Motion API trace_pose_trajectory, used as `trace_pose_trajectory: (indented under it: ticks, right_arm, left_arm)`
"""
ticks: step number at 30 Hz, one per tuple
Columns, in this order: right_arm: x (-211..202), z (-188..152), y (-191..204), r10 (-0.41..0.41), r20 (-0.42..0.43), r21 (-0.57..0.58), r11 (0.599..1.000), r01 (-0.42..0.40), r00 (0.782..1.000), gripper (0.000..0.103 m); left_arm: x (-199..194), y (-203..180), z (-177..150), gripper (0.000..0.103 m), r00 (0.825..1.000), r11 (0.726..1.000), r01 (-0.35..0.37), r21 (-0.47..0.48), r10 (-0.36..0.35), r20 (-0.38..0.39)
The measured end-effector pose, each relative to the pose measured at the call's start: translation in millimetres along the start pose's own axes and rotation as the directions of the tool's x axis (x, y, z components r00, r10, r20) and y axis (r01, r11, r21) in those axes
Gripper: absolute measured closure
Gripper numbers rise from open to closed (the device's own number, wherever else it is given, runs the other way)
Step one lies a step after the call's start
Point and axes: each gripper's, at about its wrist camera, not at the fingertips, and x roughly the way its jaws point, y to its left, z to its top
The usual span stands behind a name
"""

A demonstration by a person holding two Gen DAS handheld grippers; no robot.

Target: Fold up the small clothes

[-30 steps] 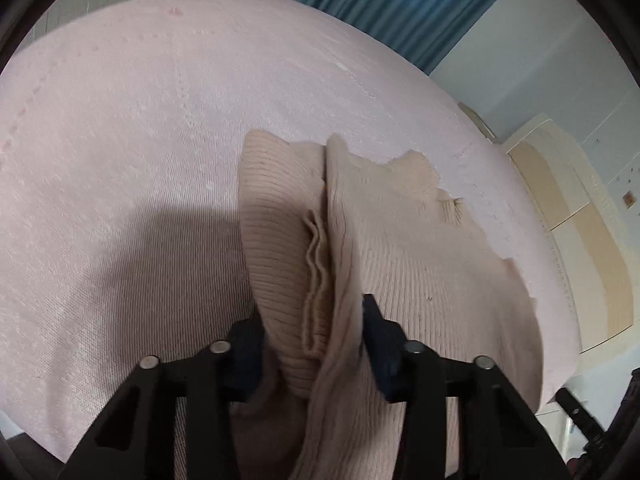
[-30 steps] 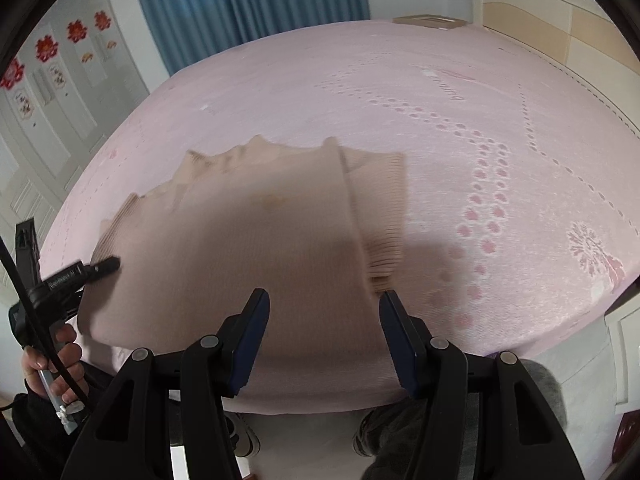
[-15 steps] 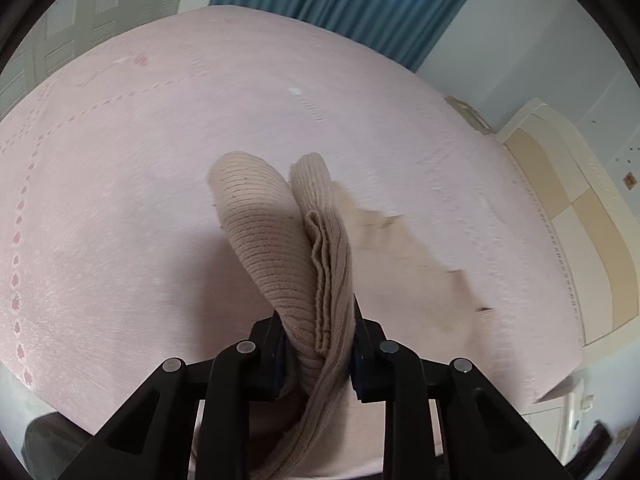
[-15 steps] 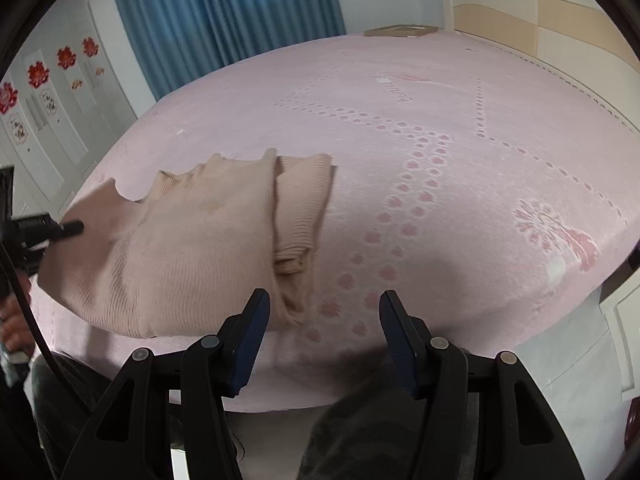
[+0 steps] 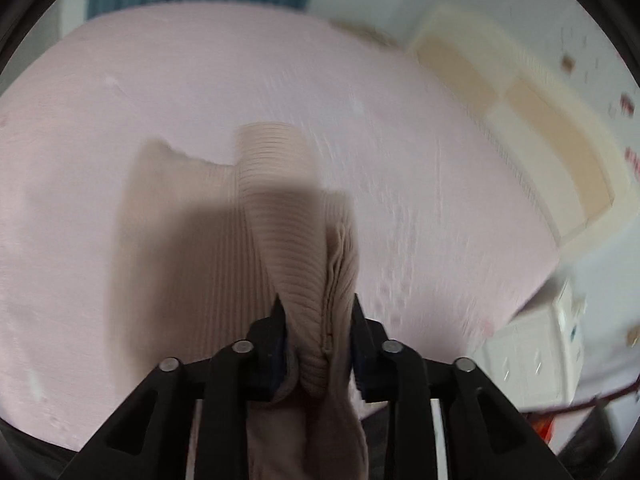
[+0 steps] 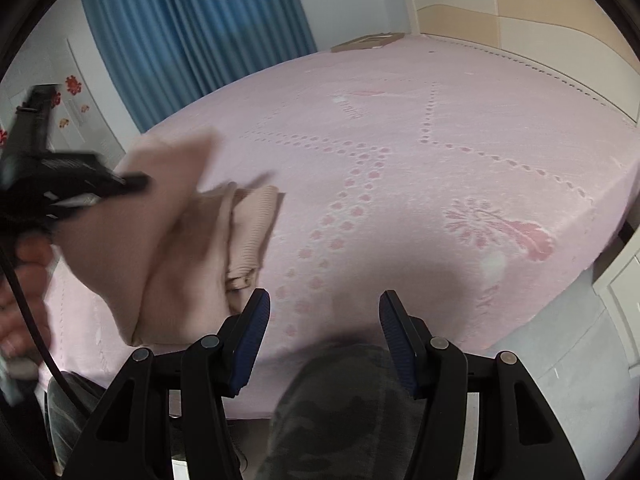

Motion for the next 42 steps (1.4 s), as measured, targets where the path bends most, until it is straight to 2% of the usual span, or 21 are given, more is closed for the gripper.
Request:
trace_pose_trajectory:
  ticks: [3,5,7,8,9,11,13,19,21,22,23,24,26,28,29,30,32,34,37,40,42]
  right_arm:
    - [-3,-3,-8,-0.013,-0.005,0.002,1.0,0.013,1.0,0.047]
    - [-4,-4,-11,-0.013,-0.005,-0.001,1.0,0.013,1.0,0.047]
    - [-1,-3,-10,-0.006,-0.007,-0.002,1.0,0.005,1.0,0.047]
    - [1,-3,-10,0.003,-0.008,-0.003,1.0,-0.003,1.0,0.047]
    - [4,-2,-7,0.018,-0.01,-0.004,1.0,-0.018,1.0,0.047]
    - [11,5,2,0.062,-0.012,-0.005,0.998,-0.062,0.998,0.047]
    - [19,14,17,0.13,-0.008,-0.015,0.991,-0.13,0.991,0.047]
    - [48,32,63,0.327,-0.029,-0.02,0.944,-0.328,0.944,0.047]
    - [71,32,80,0.331,-0.074,-0.019,0.943,-0.333,0.941,0.047]
    - [87,29,87,0.292,-0.111,-0.011,0.956,-0.295,0.95,0.048]
    - [96,27,89,0.259,-0.127,-0.002,0.965,-0.261,0.957,0.073]
    - [102,25,92,0.25,-0.13,0.001,0.968,-0.252,0.959,0.093]
    - [85,22,100,0.264,-0.037,-0.074,0.961,-0.266,0.964,0.091]
    - [54,21,98,0.351,0.079,-0.145,0.93,-0.338,0.933,0.091]
    - [48,20,91,0.386,0.098,-0.129,0.919,-0.373,0.917,0.091]
    - [48,18,84,0.403,0.097,-0.099,0.914,-0.394,0.91,0.091]
    - [67,9,70,0.352,0.04,-0.018,0.936,-0.352,0.935,0.091]
    - [104,-5,61,0.268,-0.097,0.049,0.963,-0.264,0.959,0.091]
    - [103,-3,58,0.271,-0.094,0.086,0.961,-0.264,0.958,0.088]
    - [98,11,68,0.203,-0.077,0.025,0.979,-0.201,0.976,0.061]
    - [108,19,72,0.185,-0.099,0.006,0.983,-0.186,0.978,0.055]
  left_arm:
    - [23,-4,-9,0.073,0.995,0.999,0.036,0.001,-0.035,-0.096]
    - [18,3,-6,0.07,0.995,0.998,0.059,-0.015,-0.06,-0.075]
    - [-1,15,-6,0.058,0.994,0.994,0.109,-0.019,-0.11,-0.022]
    - [-15,26,-6,0.045,0.993,0.993,0.119,-0.019,-0.119,0.019]
    - [-24,36,-6,0.039,0.992,0.993,0.114,-0.017,-0.113,0.051]
    - [-47,60,-9,0.037,0.99,0.998,0.061,-0.011,-0.059,0.125]
    - [-57,84,-14,0.037,0.989,1.0,-0.018,-0.021,0.021,0.148]
    - [-54,143,-44,0.037,0.985,0.987,-0.133,-0.093,0.142,0.095]
    - [-49,156,-54,0.037,0.987,0.985,-0.125,-0.122,0.135,0.083]
    - [-46,157,-55,0.037,0.989,0.985,-0.112,-0.132,0.124,0.082]
    - [-43,161,-59,0.037,0.992,0.985,-0.083,-0.15,0.096,0.084]
    - [-41,163,-60,0.037,0.993,0.985,-0.07,-0.156,0.084,0.085]
    - [-39,166,-59,0.036,0.994,0.986,-0.059,-0.158,0.072,0.083]
    - [-36,167,-58,0.034,0.996,0.989,-0.032,-0.148,0.044,0.08]
    - [-32,164,-56,0.033,0.996,0.99,-0.016,-0.141,0.027,0.08]
    - [-31,167,-57,0.033,0.997,0.991,-0.003,-0.134,0.014,0.08]
    - [-27,169,-58,0.033,0.997,0.992,0.007,-0.124,0.004,0.083]
    - [-23,168,-58,0.033,0.997,0.993,0.031,-0.111,-0.023,0.08]
    - [-23,162,-61,0.033,0.996,0.995,0.03,-0.096,-0.022,0.082]
    - [-32,166,-63,0.035,0.994,0.998,0.012,-0.068,-0.005,0.106]
    - [-37,170,-63,0.035,0.992,0.998,-0.014,-0.066,0.022,0.121]
